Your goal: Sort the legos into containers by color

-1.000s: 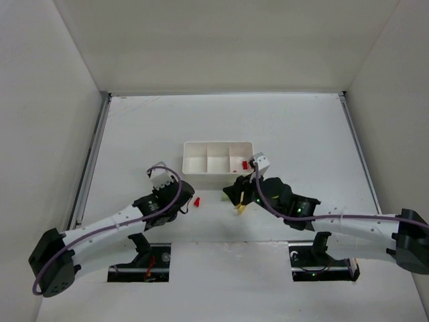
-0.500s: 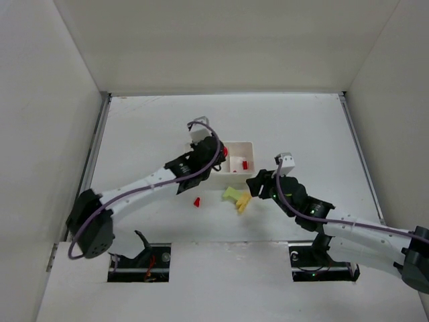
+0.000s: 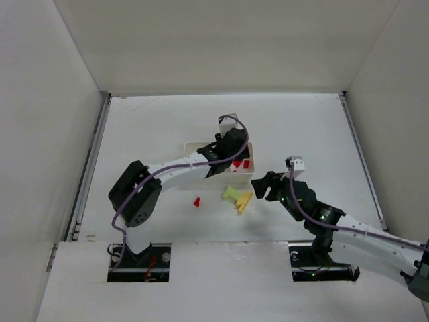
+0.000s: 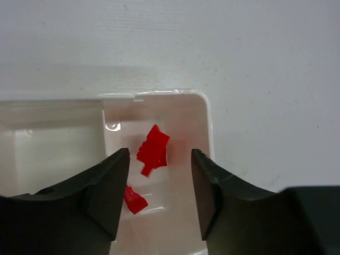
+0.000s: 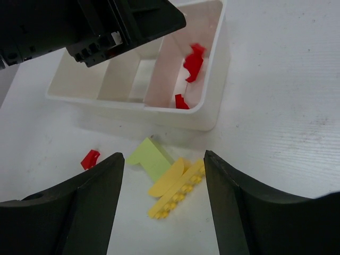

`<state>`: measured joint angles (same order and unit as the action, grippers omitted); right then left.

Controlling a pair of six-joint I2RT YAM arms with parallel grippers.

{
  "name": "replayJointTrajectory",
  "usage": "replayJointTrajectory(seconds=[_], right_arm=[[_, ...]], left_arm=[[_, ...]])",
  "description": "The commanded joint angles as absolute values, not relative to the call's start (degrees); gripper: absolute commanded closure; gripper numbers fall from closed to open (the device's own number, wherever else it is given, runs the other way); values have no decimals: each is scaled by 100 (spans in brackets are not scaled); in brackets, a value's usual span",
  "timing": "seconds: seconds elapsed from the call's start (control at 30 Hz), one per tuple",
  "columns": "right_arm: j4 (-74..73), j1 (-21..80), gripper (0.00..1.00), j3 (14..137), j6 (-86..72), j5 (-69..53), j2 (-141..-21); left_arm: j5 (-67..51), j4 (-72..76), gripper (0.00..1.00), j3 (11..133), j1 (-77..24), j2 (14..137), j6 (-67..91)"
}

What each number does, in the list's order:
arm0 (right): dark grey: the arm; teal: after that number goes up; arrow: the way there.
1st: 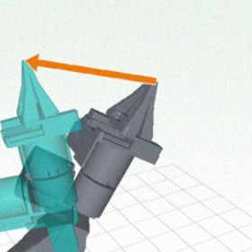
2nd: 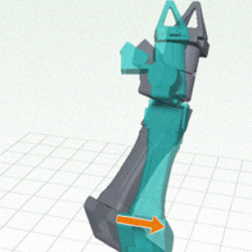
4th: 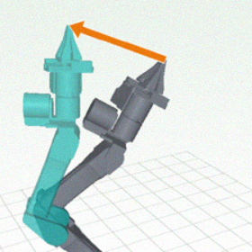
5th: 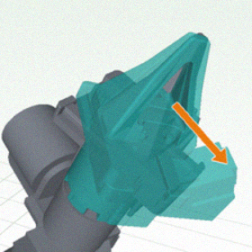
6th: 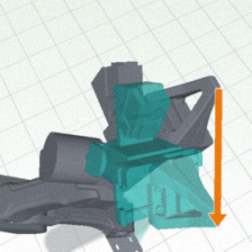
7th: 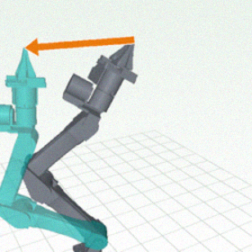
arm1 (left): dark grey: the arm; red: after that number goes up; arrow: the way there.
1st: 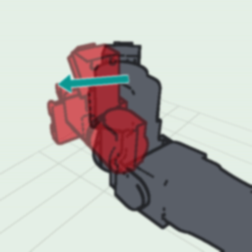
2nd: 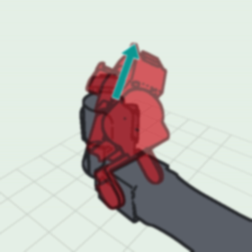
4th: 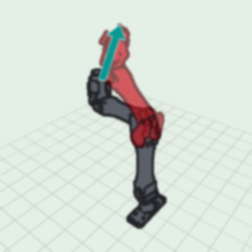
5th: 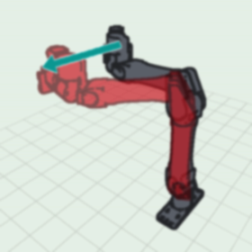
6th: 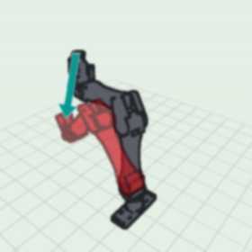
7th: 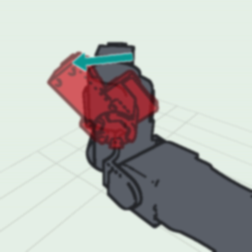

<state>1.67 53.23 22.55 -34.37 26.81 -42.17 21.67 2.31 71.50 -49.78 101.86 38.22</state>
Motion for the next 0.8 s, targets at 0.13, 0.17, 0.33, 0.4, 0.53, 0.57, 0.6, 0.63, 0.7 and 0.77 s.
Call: replayJointTrajectory(seconds=[0.13, 0.17, 0.33, 0.4, 0.53, 0.57, 0.6, 0.63, 0.7, 0.77], right_arm=[[377, 5672, 35, 2636, -3296, 2479, -4805], [474, 5795, 40, 2750, -3235, 2426, -5034], [852, 6577, 67, 3680, -3076, 2382, -6684], [966, 6841, 63, 4067, -3067, 2399, -7388], [1229, 7079, 36, 4665, -3304, 2513, -8698], [1248, 7079, 33, 4797, -3331, 2514, -8962], [1239, 7079, 31, 4947, -3340, 2531, -9217], [1231, 7079, 30, 5079, -3340, 2566, -9446], [1213, 7079, 30, 5316, -3349, 2540, -9824], [1204, 7079, 30, 5527, -3357, 2584, -10132]], left_arm=[[2302, 782, 47, 6778, -4900, 8757, 3674], [2355, 852, 47, 6602, -4882, 8432, 3648], [2926, 827, 48, 5347, -4698, 6648, 3665], [3137, 538, 48, 4810, -4566, 5962, 3752], [3410, -349, 48, 3852, -4259, 4793, 4033], [3445, -578, 48, 3632, -4189, 4538, 4147], [3471, -798, 48, 3430, -4101, 4292, 4253], [3506, -1017, 48, 3245, -4030, 4072, 4332], [3559, -1422, 48, 2928, -3881, 3658, 4543], [3560, -1791, 48, 2691, -3758, 3271, 4754]])
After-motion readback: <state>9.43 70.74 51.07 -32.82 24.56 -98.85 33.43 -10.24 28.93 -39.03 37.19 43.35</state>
